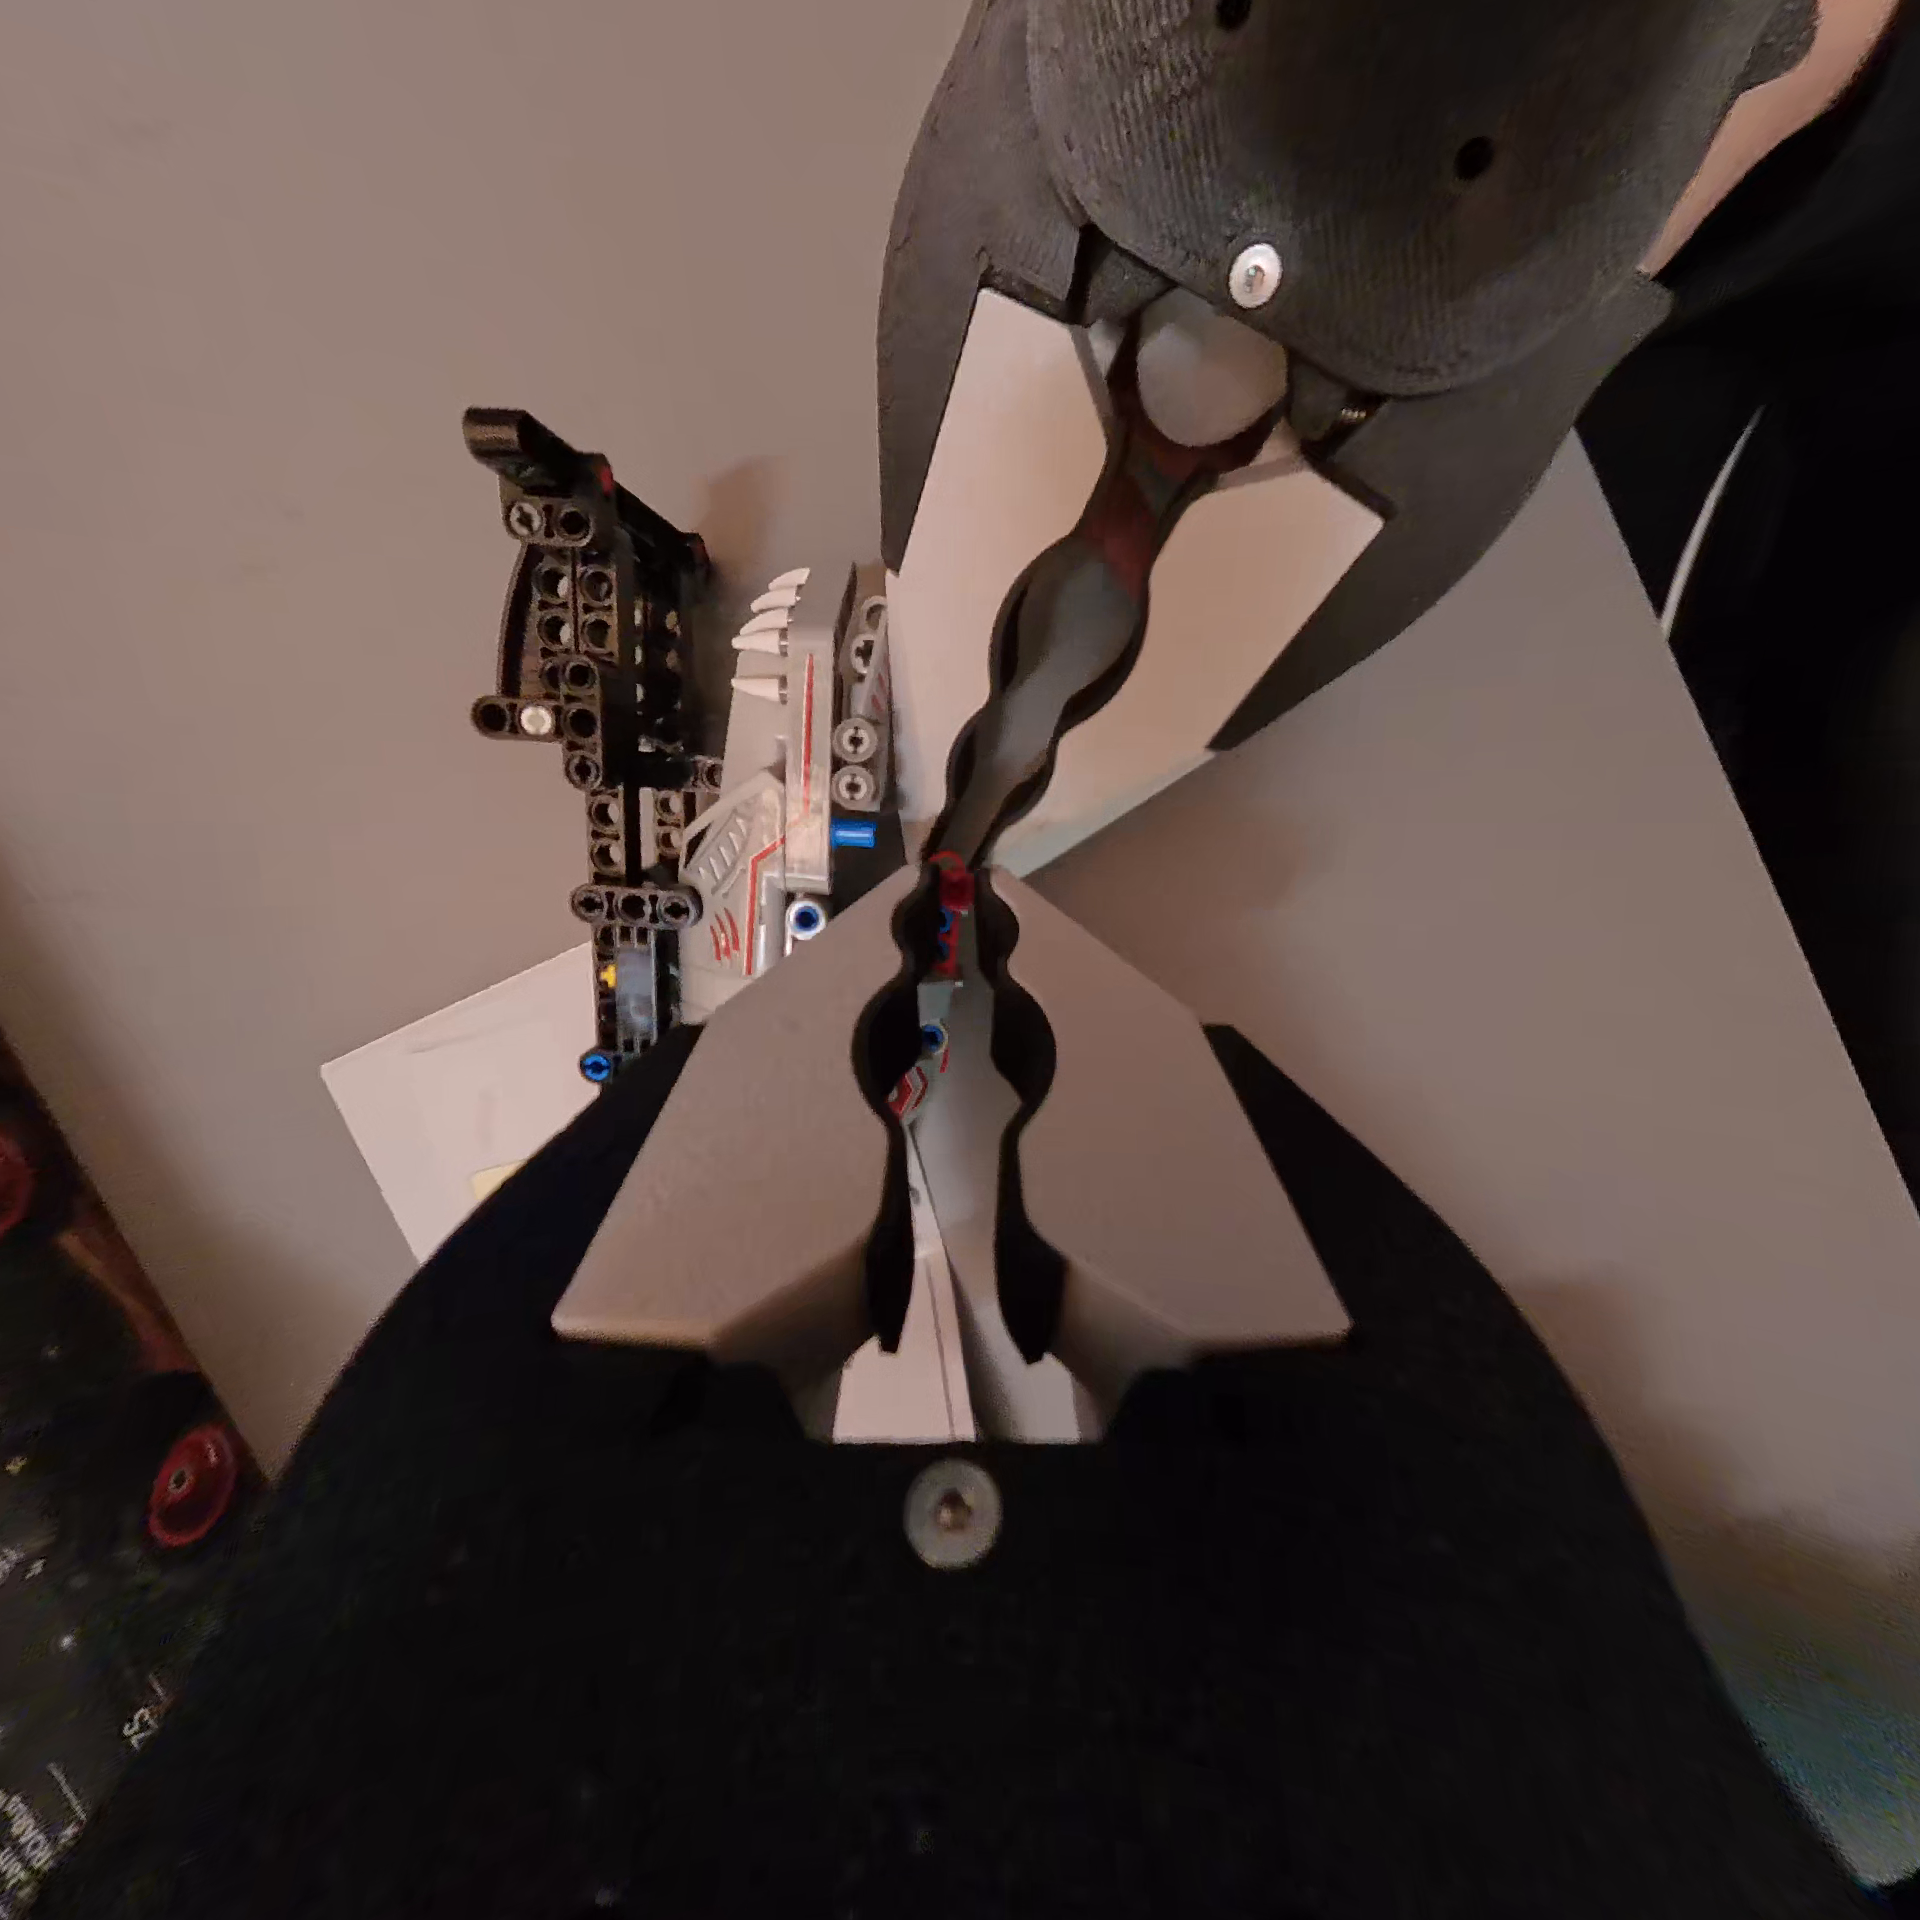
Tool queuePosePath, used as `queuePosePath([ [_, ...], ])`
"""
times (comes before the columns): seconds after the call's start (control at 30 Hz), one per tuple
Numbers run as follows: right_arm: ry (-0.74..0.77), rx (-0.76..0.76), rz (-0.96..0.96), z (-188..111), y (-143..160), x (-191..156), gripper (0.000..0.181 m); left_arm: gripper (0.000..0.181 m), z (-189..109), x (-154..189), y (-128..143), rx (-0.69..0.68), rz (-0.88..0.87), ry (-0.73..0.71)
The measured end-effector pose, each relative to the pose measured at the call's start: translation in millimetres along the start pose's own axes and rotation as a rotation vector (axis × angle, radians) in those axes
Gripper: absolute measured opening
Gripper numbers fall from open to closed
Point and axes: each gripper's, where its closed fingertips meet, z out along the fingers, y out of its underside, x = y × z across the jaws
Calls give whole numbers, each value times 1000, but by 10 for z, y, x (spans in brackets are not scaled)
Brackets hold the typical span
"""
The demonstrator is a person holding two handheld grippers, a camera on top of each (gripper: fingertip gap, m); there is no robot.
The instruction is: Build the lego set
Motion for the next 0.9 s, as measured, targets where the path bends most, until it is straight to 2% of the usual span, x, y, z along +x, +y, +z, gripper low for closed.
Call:
queuePosePath([
  [0.03, -9, 1, 5, 4, -5, 0, 7, 4, 0, -2, -12, 8, -4, -1],
  [0.4, -6, -16, -15, 25, 16, 2, 6, 4, 46, -30, -11, 44, -39, -36],
  [0.67, 28, -72, 8, 75, 89, 65, 5, 4, 99, -85, 38, 87, -44, -117],
  [0.9, 0, -77, 43, 79, 96, 66, 5, 3, 116, -77, 22, 8, 20, -184],
])
